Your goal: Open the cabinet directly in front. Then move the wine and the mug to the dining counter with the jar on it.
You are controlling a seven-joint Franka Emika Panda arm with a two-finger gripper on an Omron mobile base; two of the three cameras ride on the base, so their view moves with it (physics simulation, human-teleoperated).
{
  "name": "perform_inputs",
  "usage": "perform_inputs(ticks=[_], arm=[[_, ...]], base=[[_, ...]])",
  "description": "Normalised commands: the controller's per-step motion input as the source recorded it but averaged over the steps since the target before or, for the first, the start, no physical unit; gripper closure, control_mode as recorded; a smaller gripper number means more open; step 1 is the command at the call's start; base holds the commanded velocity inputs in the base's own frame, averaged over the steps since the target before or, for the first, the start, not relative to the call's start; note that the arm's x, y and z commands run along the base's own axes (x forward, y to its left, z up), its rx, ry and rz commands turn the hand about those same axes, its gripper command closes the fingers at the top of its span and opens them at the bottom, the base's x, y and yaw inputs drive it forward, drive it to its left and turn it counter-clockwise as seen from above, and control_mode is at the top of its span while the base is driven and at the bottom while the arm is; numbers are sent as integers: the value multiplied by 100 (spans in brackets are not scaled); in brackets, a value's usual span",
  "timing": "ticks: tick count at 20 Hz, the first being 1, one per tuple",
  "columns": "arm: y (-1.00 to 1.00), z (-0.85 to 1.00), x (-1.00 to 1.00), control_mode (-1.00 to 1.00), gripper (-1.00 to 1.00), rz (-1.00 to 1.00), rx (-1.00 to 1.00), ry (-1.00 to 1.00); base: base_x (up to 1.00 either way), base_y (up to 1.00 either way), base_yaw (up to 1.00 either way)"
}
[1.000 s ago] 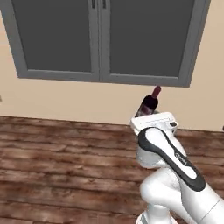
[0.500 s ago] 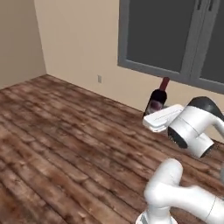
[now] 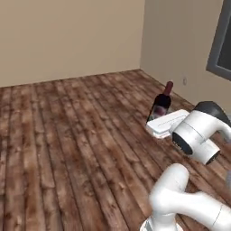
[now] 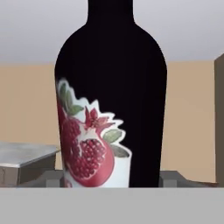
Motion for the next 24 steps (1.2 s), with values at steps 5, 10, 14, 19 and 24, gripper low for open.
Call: perform_inputs(ticks=[5, 10, 14, 19, 24], arm=[[0, 0, 0, 100, 100, 0, 0, 0], [0, 0, 0, 100, 100, 0, 0, 0], [0, 0, 0, 100, 100, 0, 0, 0], [0, 0, 0, 100, 100, 0, 0, 0], [0, 0, 0, 100, 100, 0, 0, 0]], base=[[-95, 6, 71], [-43, 67, 58], [20, 100, 10], [45, 100, -1], [74, 100, -6]])
